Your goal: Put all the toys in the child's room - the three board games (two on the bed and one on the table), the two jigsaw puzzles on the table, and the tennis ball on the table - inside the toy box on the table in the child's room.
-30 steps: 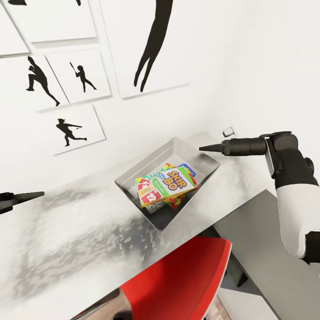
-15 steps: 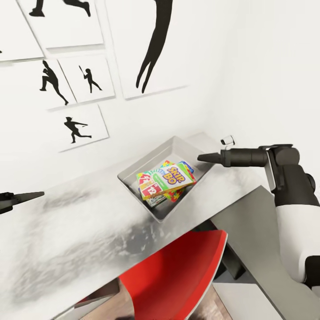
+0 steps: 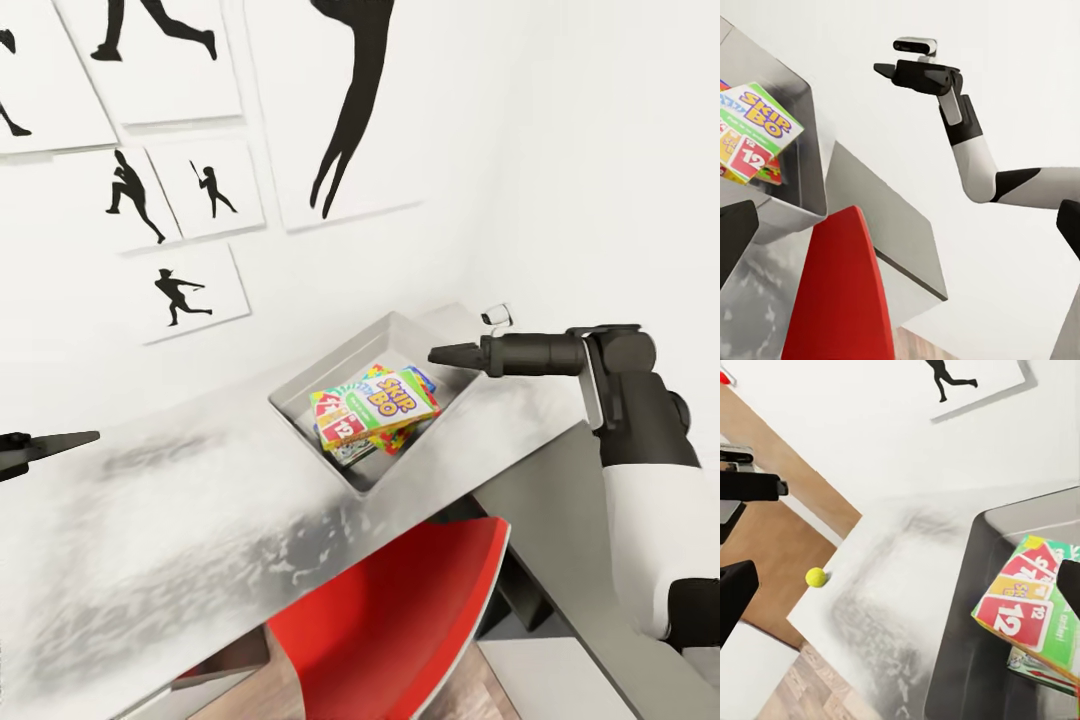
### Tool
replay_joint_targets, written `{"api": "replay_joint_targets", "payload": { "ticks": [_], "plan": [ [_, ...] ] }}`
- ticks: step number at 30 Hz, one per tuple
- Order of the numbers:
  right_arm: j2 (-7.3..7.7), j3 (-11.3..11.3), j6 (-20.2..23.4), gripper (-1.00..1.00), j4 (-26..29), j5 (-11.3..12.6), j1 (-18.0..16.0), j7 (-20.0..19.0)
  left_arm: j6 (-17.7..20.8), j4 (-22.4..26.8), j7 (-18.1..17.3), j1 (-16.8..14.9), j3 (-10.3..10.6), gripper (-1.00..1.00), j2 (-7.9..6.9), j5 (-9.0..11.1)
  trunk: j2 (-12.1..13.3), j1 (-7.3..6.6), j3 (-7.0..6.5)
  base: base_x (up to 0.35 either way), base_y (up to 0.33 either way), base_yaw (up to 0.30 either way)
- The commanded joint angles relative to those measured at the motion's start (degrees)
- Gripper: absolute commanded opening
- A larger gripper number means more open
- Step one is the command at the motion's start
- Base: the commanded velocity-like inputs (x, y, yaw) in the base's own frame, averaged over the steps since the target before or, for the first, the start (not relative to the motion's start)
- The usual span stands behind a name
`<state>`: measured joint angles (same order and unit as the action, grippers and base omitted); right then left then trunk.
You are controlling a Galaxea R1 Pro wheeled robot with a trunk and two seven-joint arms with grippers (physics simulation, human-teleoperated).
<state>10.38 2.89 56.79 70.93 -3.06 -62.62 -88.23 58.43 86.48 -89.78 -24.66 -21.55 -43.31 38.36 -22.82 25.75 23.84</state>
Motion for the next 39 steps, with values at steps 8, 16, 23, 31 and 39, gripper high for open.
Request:
{"api": "replay_joint_targets", "payload": {
  "ticks": [8, 16, 23, 31, 39],
  "plan": [
    [-5.74, -0.01, 1.63, 1.0, -0.26, -0.59, -0.76, 5.88, 0.63, 0.01, -0.22, -0.18, 0.01, 1.0, -0.03, -0.04, -0.1, 0.03, -0.62, -0.01, 0.002, 0.111],
    [-11.06, 0.3, 3.21, 1.0, -2.07, -0.44, -2.03, 14.63, 0.63, 0.01, -0.22, -0.21, 0.01, 1.0, -0.03, -0.04, -0.1, 0.03, -1.18, -0.001, 0.0, 0.21],
    [-13.52, 0.28, 3.21, 1.0, -3.08, -0.42, -2.09, 16.51, 0.63, 0.01, -0.22, -0.24, 0.01, 1.0, -0.03, -0.04, -0.1, 0.03, -1.48, 0.0, 0.0, 0.259],
    [-13.65, 1.98, 3.21, 1.0, -3.16, 0.13, -1.74, 16.52, 0.63, 0.01, -0.22, -0.31, 0.01, 1.0, -0.03, -0.04, -0.1, 0.03, -1.52, 0.0, 0.0, 0.242],
    [-13.59, 4.07, 3.21, 1.0, -3.14, 0.36, -1.01, 16.31, 0.68, 0.02, -0.22, -0.35, 0.01, 1.0, -0.03, -0.04, -0.1, 0.03, -1.53, 0.0, 0.0, 0.042]
  ]
}}
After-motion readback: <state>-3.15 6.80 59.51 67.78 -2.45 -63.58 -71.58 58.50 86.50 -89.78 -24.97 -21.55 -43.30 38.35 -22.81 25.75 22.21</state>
